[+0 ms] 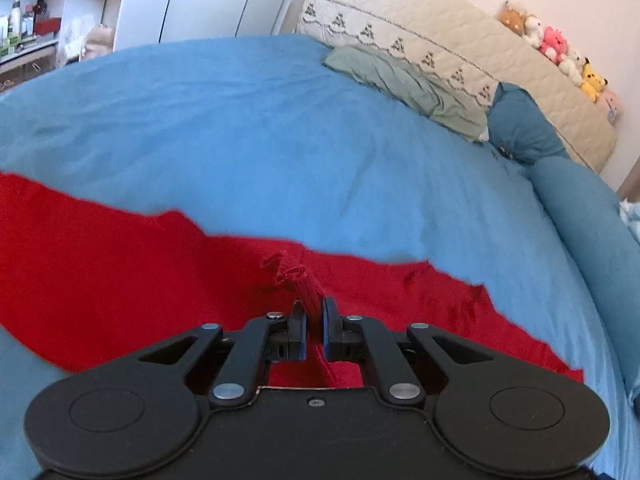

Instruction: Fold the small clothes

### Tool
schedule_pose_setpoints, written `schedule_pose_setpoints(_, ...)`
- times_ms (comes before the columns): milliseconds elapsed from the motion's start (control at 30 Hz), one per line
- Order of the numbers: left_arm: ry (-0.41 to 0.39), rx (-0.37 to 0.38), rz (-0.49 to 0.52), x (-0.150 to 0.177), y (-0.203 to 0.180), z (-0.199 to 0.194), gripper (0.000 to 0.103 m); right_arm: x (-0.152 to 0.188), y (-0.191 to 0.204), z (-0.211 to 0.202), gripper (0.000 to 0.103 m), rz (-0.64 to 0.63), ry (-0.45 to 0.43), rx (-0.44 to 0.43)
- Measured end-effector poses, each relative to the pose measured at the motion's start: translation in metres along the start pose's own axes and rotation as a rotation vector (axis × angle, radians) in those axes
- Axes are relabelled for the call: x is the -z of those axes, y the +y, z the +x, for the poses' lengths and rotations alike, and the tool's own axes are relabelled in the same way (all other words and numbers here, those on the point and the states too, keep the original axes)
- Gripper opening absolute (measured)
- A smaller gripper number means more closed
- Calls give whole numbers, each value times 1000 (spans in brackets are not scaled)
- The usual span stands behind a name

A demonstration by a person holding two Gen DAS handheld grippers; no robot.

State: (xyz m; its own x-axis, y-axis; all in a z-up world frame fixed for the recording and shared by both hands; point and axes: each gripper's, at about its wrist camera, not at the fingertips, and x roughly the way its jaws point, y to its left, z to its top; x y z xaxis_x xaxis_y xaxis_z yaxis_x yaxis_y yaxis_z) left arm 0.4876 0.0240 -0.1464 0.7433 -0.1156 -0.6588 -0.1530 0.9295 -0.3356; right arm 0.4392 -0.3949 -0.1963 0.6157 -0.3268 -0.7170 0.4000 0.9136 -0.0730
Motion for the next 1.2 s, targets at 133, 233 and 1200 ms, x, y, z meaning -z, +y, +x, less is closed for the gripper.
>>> schedule_pose_setpoints(133,56,-48,54,9,13,2,8,4,-21,3,96,11,-4,-96)
schedule_pose_setpoints(233,110,-132,141,18,25,0,14,1,-25,-1,97,-63,5,-130)
schedule_pose_setpoints(1200,166,0,330,25,-28,28,61,-75,80,45,102,-74,-33,-400)
